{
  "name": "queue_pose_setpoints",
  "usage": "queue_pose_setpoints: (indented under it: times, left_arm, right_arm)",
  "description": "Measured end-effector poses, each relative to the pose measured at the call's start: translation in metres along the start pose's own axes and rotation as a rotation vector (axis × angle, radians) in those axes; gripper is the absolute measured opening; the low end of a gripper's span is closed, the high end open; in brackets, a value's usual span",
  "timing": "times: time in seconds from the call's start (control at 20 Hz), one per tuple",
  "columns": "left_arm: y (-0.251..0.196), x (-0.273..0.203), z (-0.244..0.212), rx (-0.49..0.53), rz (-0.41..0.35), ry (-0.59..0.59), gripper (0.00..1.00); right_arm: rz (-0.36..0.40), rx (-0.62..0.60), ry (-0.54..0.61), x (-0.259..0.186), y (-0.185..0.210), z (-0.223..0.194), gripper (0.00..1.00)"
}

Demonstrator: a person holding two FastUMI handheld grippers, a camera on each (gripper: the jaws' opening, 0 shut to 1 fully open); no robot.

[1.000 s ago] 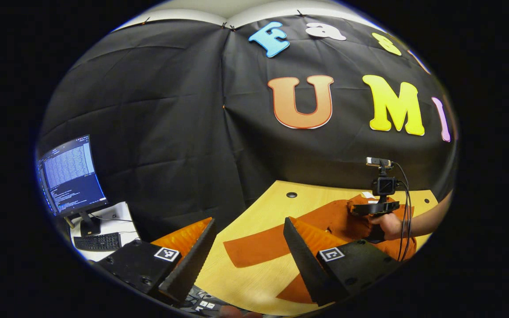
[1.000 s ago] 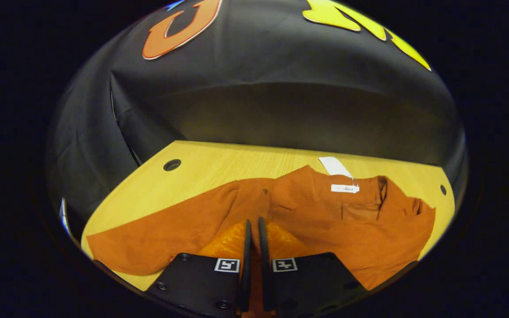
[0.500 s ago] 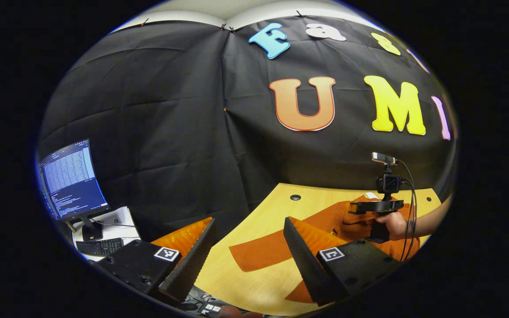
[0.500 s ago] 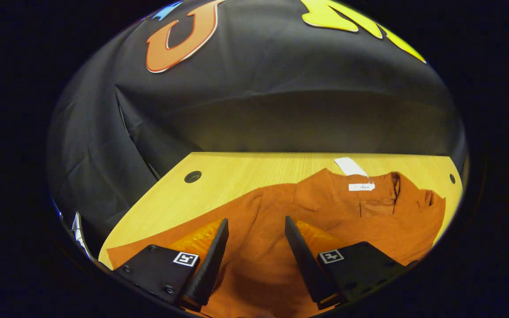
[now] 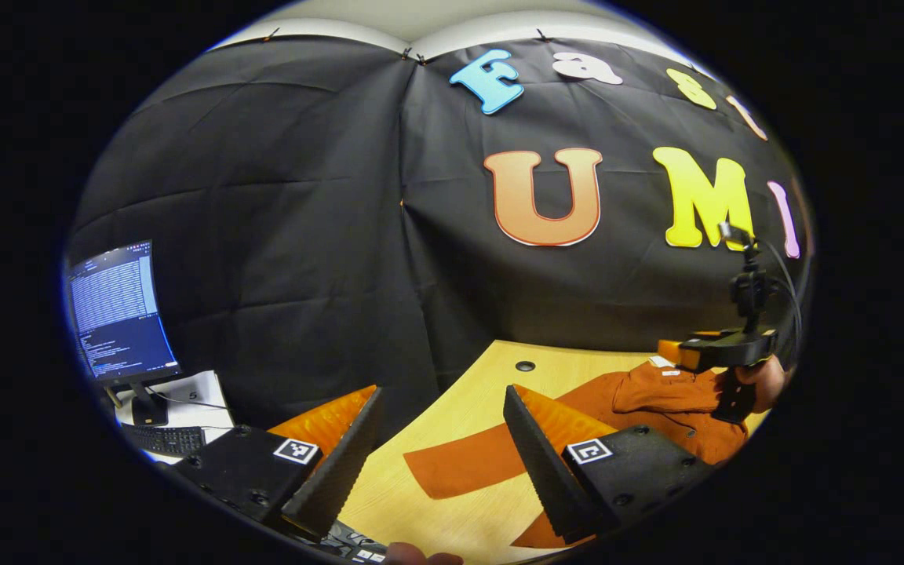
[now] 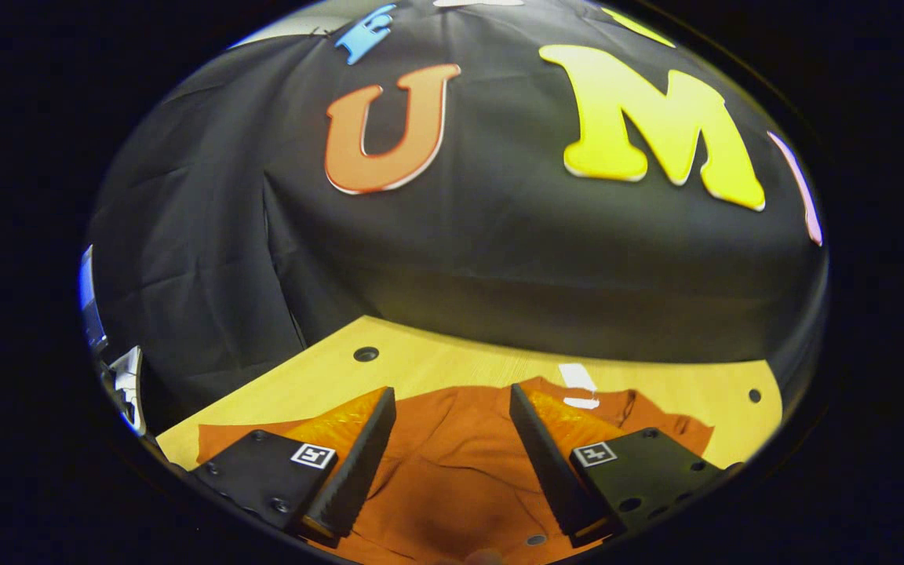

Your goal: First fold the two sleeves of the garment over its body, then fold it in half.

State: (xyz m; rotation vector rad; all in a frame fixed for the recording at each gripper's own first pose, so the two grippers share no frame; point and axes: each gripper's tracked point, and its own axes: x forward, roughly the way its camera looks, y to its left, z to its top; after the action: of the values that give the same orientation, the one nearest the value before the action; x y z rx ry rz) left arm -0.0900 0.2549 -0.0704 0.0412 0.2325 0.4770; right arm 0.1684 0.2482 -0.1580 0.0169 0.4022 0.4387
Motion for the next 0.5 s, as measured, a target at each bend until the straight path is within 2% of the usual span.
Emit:
queue_pose_setpoints:
  times: [0.05,0.25,0.5]
  left_arm:
    - [0.0,0.003,-0.002,-0.004,-0.005,0.002,0.99]
    - [0.002,0.014,-0.015,-0.01,-0.011,0.02,0.99]
    - [0.004,0.027,-0.037,0.0,-0.006,0.068,0.99]
  right_arm:
    - [0.006,0.001,-0.028,-0.017,-0.002,0.011,0.96]
    - [0.009,0.007,-0.145,-0.087,-0.02,0.051,0.96]
    - [-0.084,0.088,-0.157,-0.156,-0.067,0.057,0.95]
